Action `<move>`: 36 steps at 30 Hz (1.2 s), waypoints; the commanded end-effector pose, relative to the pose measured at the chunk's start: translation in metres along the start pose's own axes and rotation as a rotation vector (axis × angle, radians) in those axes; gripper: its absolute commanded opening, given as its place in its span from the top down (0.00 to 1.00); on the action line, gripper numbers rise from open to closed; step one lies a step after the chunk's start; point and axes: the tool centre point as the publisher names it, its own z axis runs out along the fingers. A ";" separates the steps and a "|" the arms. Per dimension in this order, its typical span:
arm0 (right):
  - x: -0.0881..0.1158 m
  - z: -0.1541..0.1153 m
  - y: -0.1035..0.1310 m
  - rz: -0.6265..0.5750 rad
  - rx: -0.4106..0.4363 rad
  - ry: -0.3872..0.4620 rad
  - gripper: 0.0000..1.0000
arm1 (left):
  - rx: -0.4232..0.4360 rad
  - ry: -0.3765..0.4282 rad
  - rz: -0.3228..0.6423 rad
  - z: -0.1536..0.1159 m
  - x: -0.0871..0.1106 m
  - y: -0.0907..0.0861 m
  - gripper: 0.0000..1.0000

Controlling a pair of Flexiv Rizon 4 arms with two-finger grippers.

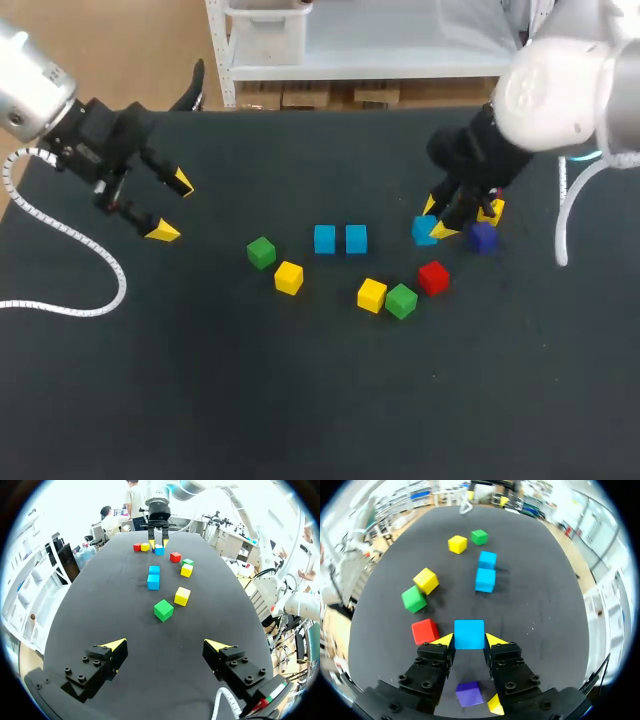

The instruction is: Place the blue cubes, place green cubes on the blue cubes, place the yellow cubes on the green cubes, then place the red cubes on the yellow cubes, and place purple cube on the red cubes.

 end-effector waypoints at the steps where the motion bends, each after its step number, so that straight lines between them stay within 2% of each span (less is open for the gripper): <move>1: -0.009 0.002 0.007 0.083 0.164 0.084 1.00 | -0.002 -0.003 0.004 0.000 0.001 -0.001 0.00; 17: -0.029 0.018 -0.002 0.068 0.132 0.080 1.00 | -0.002 -0.003 0.004 0.000 0.001 -0.001 0.00; 36: -0.030 0.031 -0.015 0.131 0.121 0.072 1.00 | -0.002 -0.003 0.004 0.000 0.001 -0.001 0.00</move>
